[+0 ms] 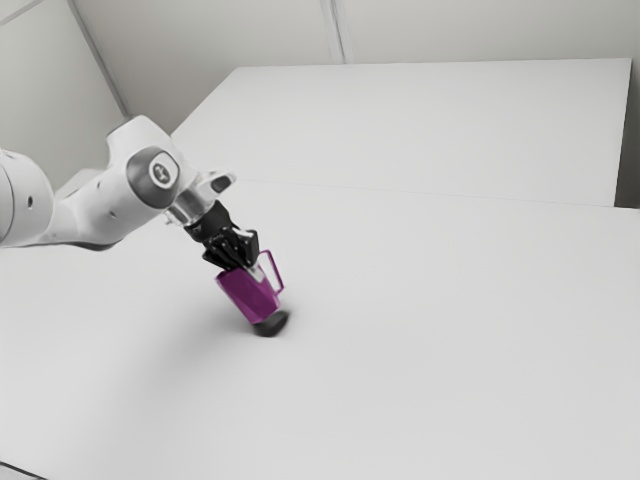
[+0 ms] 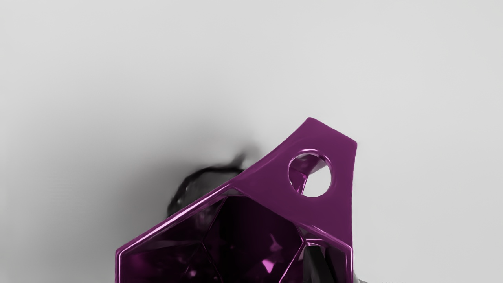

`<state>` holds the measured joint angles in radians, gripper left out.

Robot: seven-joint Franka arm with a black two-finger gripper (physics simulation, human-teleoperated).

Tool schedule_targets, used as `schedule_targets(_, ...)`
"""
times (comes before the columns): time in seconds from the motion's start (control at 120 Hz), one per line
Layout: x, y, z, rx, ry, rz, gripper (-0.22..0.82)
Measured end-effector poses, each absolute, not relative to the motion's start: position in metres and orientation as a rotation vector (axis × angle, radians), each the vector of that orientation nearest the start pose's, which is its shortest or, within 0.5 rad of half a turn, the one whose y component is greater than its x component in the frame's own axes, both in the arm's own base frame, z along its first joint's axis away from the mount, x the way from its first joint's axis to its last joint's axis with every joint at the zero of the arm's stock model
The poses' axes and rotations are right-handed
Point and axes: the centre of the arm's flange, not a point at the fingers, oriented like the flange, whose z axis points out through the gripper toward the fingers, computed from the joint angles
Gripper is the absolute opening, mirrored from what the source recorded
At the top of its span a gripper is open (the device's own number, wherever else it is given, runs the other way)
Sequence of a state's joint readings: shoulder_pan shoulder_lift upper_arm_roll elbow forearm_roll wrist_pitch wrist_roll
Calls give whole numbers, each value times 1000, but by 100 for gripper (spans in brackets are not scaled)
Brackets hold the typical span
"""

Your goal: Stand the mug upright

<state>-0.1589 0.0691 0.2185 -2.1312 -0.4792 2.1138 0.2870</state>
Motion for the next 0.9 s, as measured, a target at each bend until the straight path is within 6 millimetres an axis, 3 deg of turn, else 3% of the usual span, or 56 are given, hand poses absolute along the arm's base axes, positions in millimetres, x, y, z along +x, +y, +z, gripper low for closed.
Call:
schedule_targets(0.258, 538, -2, 378, -3344, -116, 42, -18)
schedule_targets(0.717, 511, -61, 361, -3191, -180, -98, -18)
schedule_targets(0.9, 514, -55, 361, -3160, -265, -151, -18)
